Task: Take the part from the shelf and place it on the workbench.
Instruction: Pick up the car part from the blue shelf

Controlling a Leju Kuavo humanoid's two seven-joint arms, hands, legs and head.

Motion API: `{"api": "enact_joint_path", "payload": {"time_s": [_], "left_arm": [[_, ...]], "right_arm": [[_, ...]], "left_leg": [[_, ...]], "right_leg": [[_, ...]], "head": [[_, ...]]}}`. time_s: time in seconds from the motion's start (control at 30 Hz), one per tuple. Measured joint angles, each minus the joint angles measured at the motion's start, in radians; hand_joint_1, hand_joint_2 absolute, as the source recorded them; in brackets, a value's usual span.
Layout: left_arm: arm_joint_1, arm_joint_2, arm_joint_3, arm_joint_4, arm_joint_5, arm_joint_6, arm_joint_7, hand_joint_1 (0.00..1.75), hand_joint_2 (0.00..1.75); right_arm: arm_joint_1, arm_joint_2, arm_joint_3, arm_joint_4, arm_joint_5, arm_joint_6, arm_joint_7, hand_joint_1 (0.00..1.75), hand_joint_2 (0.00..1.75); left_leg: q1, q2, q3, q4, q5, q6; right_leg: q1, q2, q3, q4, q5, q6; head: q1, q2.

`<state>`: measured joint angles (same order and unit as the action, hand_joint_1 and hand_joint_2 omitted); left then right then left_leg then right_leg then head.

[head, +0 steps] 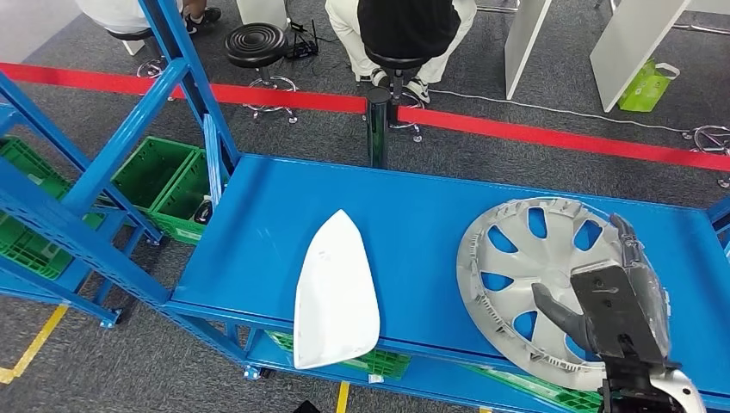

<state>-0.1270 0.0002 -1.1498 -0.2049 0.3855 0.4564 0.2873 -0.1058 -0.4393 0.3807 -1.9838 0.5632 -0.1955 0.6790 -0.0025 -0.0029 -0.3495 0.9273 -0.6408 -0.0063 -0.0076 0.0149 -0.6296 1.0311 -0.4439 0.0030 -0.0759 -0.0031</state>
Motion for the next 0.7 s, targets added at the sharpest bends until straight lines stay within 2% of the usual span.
{"api": "enact_joint_path", "payload": {"time_s": [0.23,0.43,0.7], "left_arm": [[0.000,0.002,-0.011,0.000,-0.018,0.006,0.000,0.00,0.00],[-0.001,0.003,-0.020,0.000,-0.025,0.006,0.000,0.00,0.00],[-0.001,0.003,-0.031,0.000,-0.038,-0.004,0.000,0.00,0.00]], "right_arm": [[-0.061,-0.067,-0.046,0.120,-0.050,0.064,0.000,0.00,1.75],[-0.099,-0.103,-0.052,0.223,-0.100,0.045,0.000,0.00,1.75],[-0.091,-0.139,-0.047,0.309,-0.128,0.006,-0.002,0.00,1.75]], "left_leg": [[0.000,0.000,0.000,0.000,0.000,0.000],[0.000,0.000,0.000,0.000,0.000,0.000],[-0.001,-0.001,0.000,0.000,0.000,0.000]], "right_leg": [[0.000,0.000,0.001,-0.001,0.000,0.000],[-0.001,-0.001,0.001,-0.002,0.000,0.000],[-0.001,-0.001,0.001,-0.003,0.000,0.000]], "head": [[0.000,0.000],[0.000,0.000],[0.000,0.000]]}}
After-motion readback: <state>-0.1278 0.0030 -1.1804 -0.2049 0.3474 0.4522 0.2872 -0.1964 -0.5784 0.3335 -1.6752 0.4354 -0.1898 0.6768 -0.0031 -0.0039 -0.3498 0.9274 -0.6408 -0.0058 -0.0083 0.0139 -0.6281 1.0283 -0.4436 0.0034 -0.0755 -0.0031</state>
